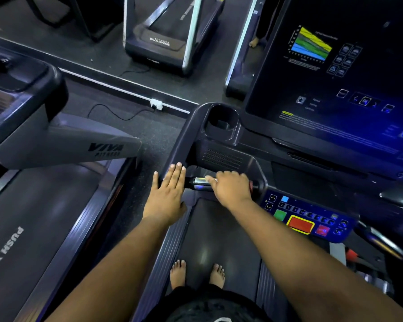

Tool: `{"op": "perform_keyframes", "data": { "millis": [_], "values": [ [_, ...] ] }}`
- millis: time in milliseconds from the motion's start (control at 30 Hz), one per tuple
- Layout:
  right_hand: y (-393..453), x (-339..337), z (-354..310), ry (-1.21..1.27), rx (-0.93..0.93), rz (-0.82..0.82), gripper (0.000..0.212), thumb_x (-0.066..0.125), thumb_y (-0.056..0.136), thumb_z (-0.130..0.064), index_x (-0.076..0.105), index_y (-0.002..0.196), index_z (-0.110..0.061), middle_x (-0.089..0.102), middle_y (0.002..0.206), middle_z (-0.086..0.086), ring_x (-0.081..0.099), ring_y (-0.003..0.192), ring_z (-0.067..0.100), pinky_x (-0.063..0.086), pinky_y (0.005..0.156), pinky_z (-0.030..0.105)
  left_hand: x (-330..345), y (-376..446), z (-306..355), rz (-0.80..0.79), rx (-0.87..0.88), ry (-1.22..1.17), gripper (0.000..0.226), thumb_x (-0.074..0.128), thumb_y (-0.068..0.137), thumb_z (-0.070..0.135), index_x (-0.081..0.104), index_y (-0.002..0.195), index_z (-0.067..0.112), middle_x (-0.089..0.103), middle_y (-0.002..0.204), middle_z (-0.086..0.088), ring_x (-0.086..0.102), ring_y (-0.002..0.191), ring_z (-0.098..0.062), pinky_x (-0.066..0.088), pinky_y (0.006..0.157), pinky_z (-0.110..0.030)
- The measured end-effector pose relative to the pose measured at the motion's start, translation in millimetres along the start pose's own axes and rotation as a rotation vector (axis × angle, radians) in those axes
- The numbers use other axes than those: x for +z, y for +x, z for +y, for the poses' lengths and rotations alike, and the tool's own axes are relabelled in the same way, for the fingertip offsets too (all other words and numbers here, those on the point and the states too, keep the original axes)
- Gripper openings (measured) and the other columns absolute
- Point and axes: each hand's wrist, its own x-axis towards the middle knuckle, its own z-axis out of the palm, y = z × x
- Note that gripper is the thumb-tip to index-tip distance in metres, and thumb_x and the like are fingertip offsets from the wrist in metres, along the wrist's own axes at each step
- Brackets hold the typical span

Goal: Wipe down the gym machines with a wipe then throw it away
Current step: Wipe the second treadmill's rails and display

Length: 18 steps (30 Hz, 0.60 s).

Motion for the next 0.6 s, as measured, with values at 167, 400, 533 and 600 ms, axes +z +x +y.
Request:
{"op": "perform_keyframes", "data": {
  "millis": [167,400,533,600],
  "values": [
    [-54.1,36.9,5.4,-0.043,-0.075,0.108,0.105,0.042,0.083,-0.083,0.033,0.154,-0.006,0.041,0.151,0.015,0.039,0.141,0.035,0.019,0.12,0.058,4.1,1.2,-1.3,-0.006,0.001,0.0,0.103,0.052,0.096,0.051,-0.02,0.159,0.011,-0.027,0.167,-0.005,-0.027,0.153,-0.02,-0.002,0.125,-0.059],
    [2.1,-8.3,-12.3,-0.021,-0.066,-0.075,0.083,0.04,0.075,-0.091,0.061,0.11,-0.019,0.068,0.106,0.002,0.063,0.098,0.024,0.045,0.085,0.04,2.0,0.1,-0.8,0.012,0.008,-0.006,0.1,0.052,0.097,0.046,-0.017,0.16,0.011,-0.023,0.168,-0.005,-0.024,0.154,-0.02,-0.002,0.126,-0.058],
    [-31.9,14.2,-26.6,-0.047,-0.113,-0.008,0.094,0.061,0.079,-0.072,0.04,0.145,-0.009,0.052,0.136,0.012,0.049,0.126,0.031,0.035,0.11,0.05,5.8,0.7,-2.3,0.038,0.007,-0.026,0.101,0.054,0.095,0.047,-0.013,0.161,0.01,-0.018,0.17,-0.005,-0.02,0.156,-0.02,0.0,0.126,-0.059],
    [-47.7,33.5,-28.0,-0.048,-0.176,0.065,0.101,0.068,0.083,-0.048,0.016,0.158,-0.005,0.033,0.156,0.016,0.031,0.145,0.037,0.019,0.12,0.057,6.6,0.3,-1.9,0.035,0.005,-0.023,0.1,0.053,0.095,0.046,-0.013,0.161,0.01,-0.019,0.17,-0.005,-0.021,0.155,-0.019,0.0,0.126,-0.058]
  ]
}}
